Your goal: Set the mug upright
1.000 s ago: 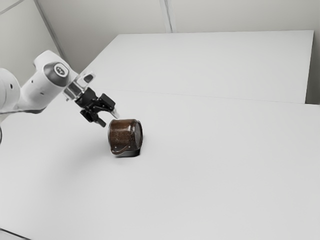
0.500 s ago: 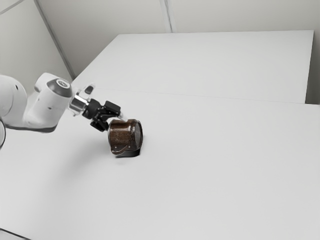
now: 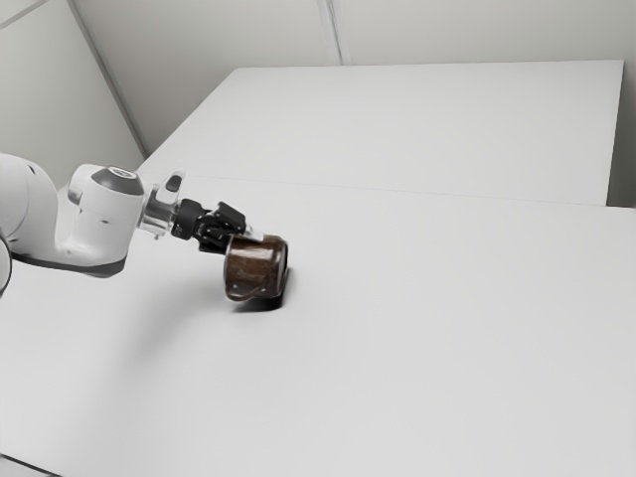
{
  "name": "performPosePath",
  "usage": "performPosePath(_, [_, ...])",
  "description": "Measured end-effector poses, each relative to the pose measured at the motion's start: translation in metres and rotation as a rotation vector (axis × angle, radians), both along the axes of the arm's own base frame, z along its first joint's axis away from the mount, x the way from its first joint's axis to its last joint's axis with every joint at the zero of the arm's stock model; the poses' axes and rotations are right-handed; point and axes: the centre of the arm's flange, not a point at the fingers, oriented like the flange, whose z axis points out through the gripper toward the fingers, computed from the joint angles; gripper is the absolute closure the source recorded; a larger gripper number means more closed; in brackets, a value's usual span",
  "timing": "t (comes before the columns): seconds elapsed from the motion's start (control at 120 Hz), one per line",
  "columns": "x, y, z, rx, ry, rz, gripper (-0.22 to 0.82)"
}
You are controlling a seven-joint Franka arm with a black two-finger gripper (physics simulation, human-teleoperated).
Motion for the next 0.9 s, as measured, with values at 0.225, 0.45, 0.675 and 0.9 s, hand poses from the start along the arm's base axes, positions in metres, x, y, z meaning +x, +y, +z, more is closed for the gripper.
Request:
performPosePath(0.225, [-0.002,-0.002,0.01,0.015,-0.052,-0.02,0.7])
performPosePath(0.45, [-0.01,-0.016,0.047,0.047,-0.132,-0.062,0.76])
performPosePath(0.675, [-0.017,-0.046,0.09,0.214,-0.153,-0.22,0.76])
performPosePath(0.9, [-0.028,-0.075,0.117,0.457,-0.084,-0.364,0.75])
